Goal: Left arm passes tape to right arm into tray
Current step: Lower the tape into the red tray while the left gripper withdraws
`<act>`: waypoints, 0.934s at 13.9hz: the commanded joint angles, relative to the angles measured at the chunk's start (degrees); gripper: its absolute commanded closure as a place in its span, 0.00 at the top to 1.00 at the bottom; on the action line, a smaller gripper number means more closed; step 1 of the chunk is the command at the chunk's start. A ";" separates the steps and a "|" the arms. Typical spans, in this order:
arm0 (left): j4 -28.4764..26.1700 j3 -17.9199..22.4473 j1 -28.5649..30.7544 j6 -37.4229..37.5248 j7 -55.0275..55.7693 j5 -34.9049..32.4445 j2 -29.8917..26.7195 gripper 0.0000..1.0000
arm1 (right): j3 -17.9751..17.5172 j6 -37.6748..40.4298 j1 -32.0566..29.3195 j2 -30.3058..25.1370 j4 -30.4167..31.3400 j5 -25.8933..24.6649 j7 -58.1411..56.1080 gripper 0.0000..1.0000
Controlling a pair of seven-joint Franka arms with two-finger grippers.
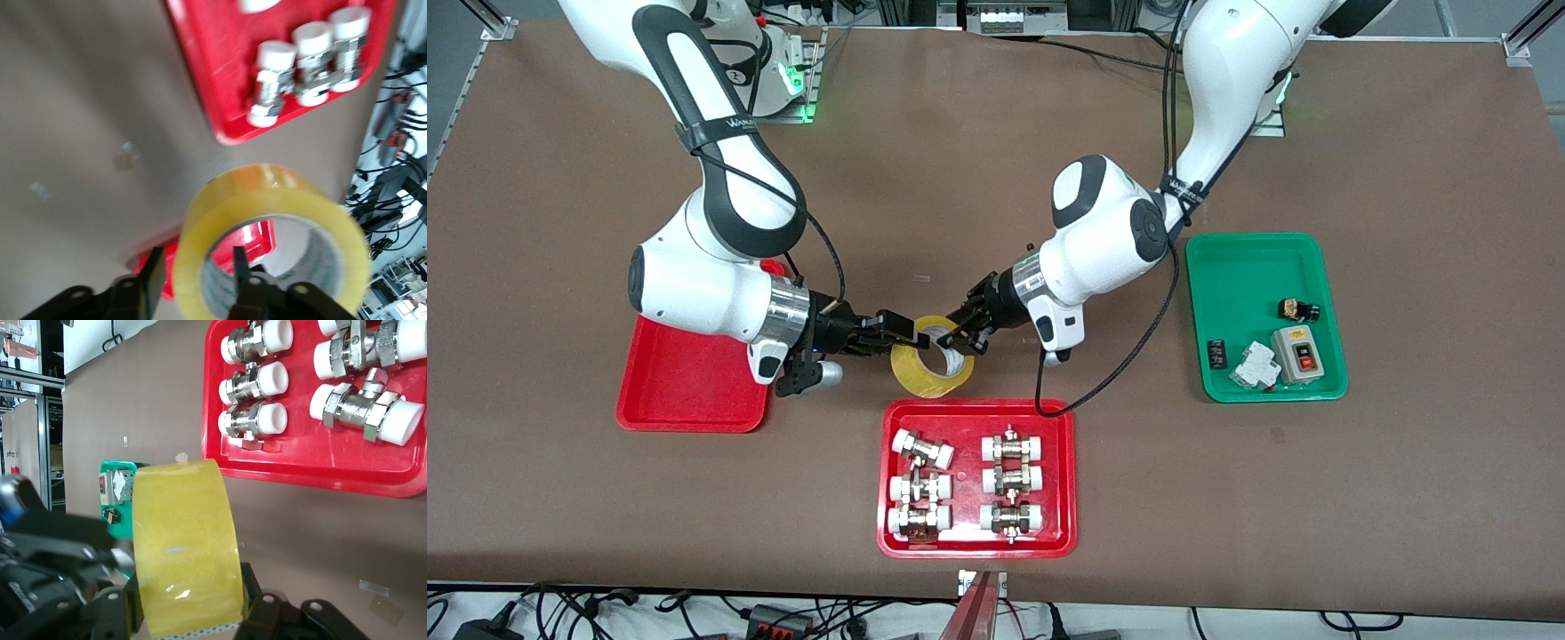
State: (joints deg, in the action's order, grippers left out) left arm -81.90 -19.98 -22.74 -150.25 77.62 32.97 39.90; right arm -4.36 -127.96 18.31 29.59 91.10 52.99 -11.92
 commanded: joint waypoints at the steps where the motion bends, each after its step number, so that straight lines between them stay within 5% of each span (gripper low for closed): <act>1: 0.86 0.47 4.26 5.72 -0.80 -10.59 -3.94 1.00 | -0.12 0.17 0.06 0.47 -1.72 0.71 0.49 0.00; 4: 0.95 0.46 9.02 13.55 -1.42 -25.80 -7.37 1.00 | 0.58 4.62 -5.10 0.47 -1.72 -0.86 -0.47 0.00; 8: 1.04 0.29 18.05 28.65 -3.51 -29.01 -13.43 1.00 | 0.67 19.47 -17.92 0.55 1.17 -2.71 -10.03 0.00; 13: 1.13 0.55 29.75 54.93 -42.58 -30.06 -19.68 1.00 | 0.67 31.80 -32.87 4.94 2.32 -14.74 -26.10 0.00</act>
State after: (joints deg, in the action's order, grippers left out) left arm -79.54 -19.29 4.21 -102.26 47.41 4.44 23.41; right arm -2.31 -99.22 -9.83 33.03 93.58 40.86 -32.33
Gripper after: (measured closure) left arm 0.000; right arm 0.445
